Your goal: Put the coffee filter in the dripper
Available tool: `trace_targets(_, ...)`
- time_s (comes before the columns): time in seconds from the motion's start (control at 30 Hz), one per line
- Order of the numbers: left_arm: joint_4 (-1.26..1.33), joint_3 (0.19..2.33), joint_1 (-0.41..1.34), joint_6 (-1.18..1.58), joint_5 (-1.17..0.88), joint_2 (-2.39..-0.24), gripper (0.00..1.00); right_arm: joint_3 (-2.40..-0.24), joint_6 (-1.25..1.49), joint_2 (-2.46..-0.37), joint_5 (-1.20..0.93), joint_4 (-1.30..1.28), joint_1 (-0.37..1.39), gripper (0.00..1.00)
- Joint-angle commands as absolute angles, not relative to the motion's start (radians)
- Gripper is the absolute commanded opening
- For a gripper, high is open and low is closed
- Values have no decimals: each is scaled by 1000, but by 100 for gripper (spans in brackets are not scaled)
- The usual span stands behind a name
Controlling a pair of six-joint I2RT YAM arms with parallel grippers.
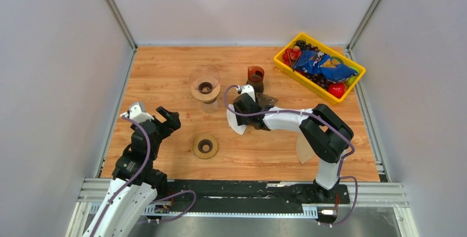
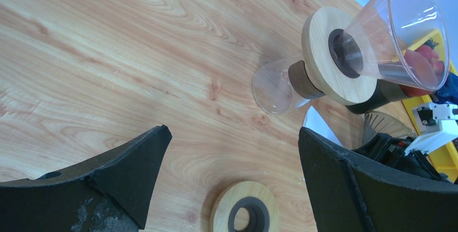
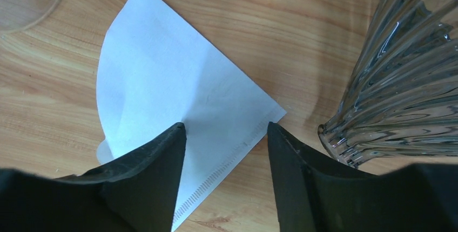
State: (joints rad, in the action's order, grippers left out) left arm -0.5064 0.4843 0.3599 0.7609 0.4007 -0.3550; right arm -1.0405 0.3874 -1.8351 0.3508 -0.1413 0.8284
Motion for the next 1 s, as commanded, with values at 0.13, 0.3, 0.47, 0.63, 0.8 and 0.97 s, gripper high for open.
trace_targets(0.13, -518, 479, 363, 777, 434, -342, 100, -992, 415, -1866, 333, -153, 835, 44)
trace_targets(0.3, -521, 480, 362, 779, 438, -328, 100, -988, 436, -1871, 322, -153, 835, 31)
trace_targets(0.47, -519, 488, 363, 769, 420, -328, 100, -993, 460, -1815, 292, -152, 836, 13)
trace_targets(0.63, -505, 493, 363, 759, 381, -318, 100, -976, 468, -1698, 195, -127, 836, 0)
trace_targets(0.8, -441, 478, 362, 716, 254, -303, 100, -923, 469, -1533, 54, -81, 832, 0)
trace_targets(0.97, -219, 433, 362, 660, -68, -290, 100, -845, 485, -1349, -158, -12, 800, 0)
